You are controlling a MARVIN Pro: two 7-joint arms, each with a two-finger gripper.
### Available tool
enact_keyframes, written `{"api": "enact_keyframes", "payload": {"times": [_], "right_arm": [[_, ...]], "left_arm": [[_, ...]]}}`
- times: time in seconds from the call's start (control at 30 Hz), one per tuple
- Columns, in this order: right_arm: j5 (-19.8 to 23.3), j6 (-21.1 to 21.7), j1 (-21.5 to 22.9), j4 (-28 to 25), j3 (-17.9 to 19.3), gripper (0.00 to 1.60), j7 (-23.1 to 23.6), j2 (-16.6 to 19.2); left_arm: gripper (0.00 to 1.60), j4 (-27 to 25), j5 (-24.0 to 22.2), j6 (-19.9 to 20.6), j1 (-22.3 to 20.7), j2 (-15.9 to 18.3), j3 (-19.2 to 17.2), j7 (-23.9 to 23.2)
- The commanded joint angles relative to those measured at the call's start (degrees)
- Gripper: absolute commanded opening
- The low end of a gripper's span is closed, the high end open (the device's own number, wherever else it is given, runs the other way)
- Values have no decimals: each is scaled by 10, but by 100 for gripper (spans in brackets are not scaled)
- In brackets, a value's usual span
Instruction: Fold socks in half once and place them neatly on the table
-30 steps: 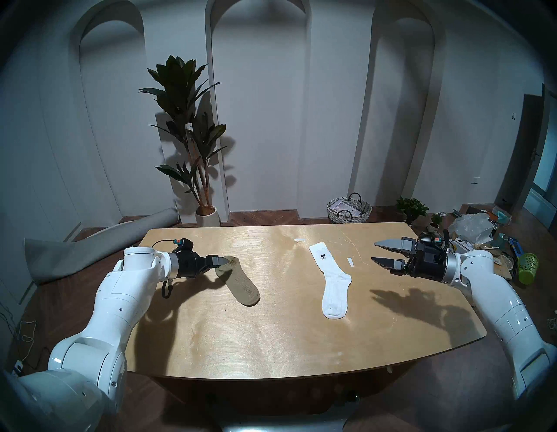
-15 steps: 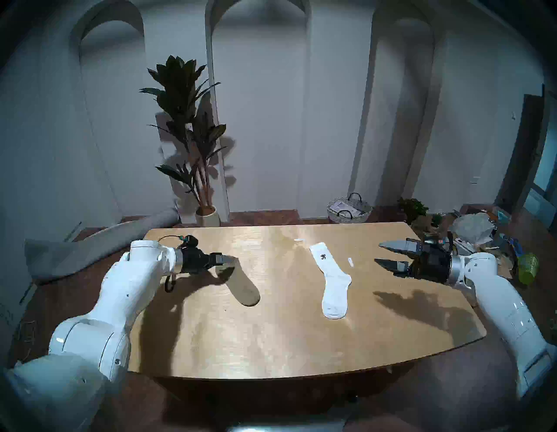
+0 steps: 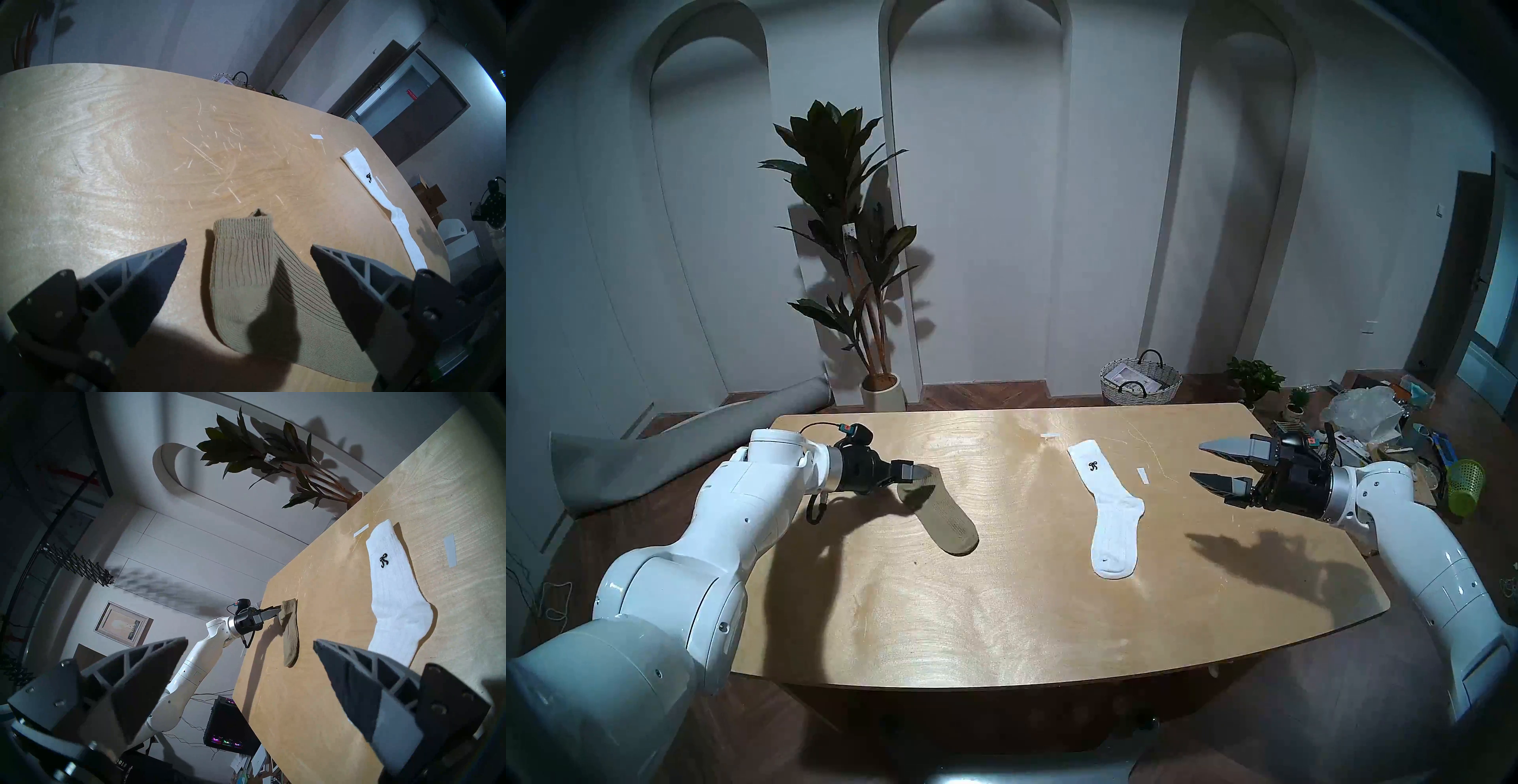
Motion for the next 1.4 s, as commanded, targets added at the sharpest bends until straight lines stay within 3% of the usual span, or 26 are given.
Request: {"api": "enact_keyframes", "payload": {"times": [0.0,0.07,0.2,0.3,0.43,0.63,0.77,0.8,0.87,1.37], "right_arm": [[19,-1,-3,-14,8,160,40,11],[22,-1,-5,-15,8,160,41,12],[28,-1,-9,-18,8,160,42,15],[32,-1,-12,-18,8,160,43,17],[37,-1,-15,-18,7,160,44,19],[42,-1,-19,-19,6,160,44,24],[46,-1,-22,-17,7,160,46,28],[47,-1,-23,-17,7,160,47,29],[49,-1,-24,-17,7,160,48,31],[61,-1,-26,-17,1,160,43,38]], "left_arm": [[140,31,15,-27,-22,-6,23,-25],[117,40,18,-35,-27,-7,28,-31],[114,58,24,-47,-39,-10,37,-45],[103,70,29,-58,-45,-13,45,-55],[111,84,34,-68,-52,-17,54,-69],[110,106,42,-89,-60,-26,66,-79],[60,120,48,-104,-69,-29,73,-83],[33,123,49,-106,-71,-29,73,-83],[0,130,48,-111,-77,-29,72,-82],[0,158,59,-135,-128,-34,76,-79]]}}
